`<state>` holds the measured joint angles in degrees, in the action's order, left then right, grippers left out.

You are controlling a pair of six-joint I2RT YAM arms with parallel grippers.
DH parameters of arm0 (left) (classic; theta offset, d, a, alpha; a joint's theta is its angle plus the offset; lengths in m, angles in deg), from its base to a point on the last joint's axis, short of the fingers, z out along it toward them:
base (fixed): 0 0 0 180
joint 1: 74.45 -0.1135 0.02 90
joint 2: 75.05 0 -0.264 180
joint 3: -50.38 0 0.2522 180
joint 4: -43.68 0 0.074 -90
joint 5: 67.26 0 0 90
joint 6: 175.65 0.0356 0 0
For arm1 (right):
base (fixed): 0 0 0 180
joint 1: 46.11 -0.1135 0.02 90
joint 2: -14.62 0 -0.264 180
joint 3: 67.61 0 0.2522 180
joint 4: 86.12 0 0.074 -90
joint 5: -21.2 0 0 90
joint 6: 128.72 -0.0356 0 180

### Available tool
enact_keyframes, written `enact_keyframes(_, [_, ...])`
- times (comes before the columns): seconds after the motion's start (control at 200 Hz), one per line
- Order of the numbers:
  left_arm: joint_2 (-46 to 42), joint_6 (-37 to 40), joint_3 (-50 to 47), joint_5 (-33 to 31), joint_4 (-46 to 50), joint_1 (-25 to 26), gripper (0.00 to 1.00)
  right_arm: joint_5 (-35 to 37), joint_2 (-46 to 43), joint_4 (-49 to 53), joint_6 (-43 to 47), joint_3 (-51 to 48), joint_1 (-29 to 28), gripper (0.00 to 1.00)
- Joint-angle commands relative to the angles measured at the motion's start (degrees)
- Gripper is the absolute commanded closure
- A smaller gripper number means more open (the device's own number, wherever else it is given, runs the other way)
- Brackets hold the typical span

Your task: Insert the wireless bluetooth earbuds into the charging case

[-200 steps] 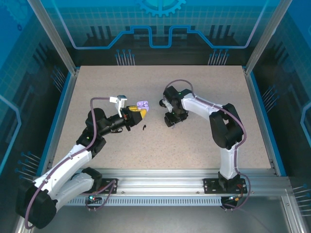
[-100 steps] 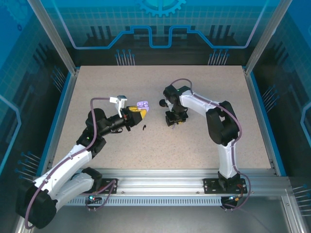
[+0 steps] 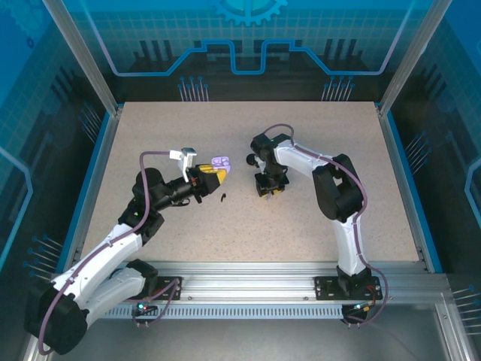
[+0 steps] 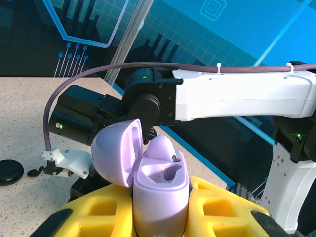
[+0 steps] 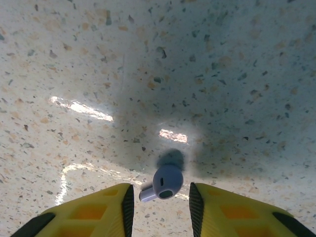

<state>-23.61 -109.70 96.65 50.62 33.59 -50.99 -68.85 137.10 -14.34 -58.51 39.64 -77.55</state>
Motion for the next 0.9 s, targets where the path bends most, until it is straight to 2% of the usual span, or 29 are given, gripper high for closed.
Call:
enact_keyframes(0.0, [0.0, -0.4, -0.7, 0.4, -2.2, -0.2, 0.90, 0.6, 1.5, 1.8, -1.2, 2.2, 0.3, 0.64])
enact_keyframes(0.895, [-0.1, -0.1, -0.8, 0.2, -1.9, -0.2, 0.90, 4.8, 4.5, -0.4, -3.1, 0.4, -1.0, 0.74])
